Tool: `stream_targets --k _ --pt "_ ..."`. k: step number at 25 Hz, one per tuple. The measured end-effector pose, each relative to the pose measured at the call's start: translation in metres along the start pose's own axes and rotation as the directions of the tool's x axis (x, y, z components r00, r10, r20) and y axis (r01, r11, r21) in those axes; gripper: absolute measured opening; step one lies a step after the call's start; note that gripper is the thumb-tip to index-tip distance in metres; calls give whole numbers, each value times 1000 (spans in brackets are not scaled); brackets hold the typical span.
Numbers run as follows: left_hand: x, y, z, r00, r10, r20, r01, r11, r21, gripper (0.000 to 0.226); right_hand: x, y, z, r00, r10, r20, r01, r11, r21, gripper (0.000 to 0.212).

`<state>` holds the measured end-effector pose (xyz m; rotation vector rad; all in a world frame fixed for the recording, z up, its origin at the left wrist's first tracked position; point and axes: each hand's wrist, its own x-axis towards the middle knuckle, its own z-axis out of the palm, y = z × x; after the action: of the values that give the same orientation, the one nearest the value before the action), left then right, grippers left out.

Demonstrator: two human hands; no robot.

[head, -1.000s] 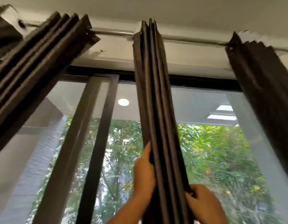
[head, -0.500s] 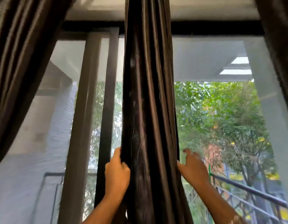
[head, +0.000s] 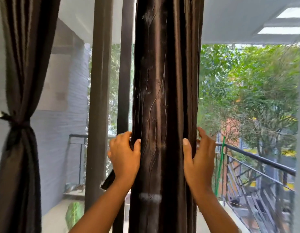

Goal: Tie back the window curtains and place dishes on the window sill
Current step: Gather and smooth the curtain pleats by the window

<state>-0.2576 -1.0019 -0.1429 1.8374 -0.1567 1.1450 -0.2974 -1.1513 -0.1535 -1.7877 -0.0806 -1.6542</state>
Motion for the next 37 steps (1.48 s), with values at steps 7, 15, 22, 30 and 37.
stream_targets --k 7,15,22,30,37 --pt "-1 -15 -24 997 18 -79 -11 996 84 30 -49 -25 19 915 -402 -18 393 903 -174 41" --pt "6 -33 -43 995 -77 -58 68 987 -149 18 -76 -49 45 931 -309 192 348 912 -217 31" --pt "9 -31 -45 998 -67 13 68 979 -190 13 -78 -56 42 888 -38 459 86 993 -83 72" --pt "13 -27 -37 994 -28 106 52 973 -224 20 -79 -46 42 876 28 482 86 973 -213 59" --pt "15 -23 -32 982 -23 188 57 982 -178 30 -78 -30 52 855 10 518 141 958 -251 51"
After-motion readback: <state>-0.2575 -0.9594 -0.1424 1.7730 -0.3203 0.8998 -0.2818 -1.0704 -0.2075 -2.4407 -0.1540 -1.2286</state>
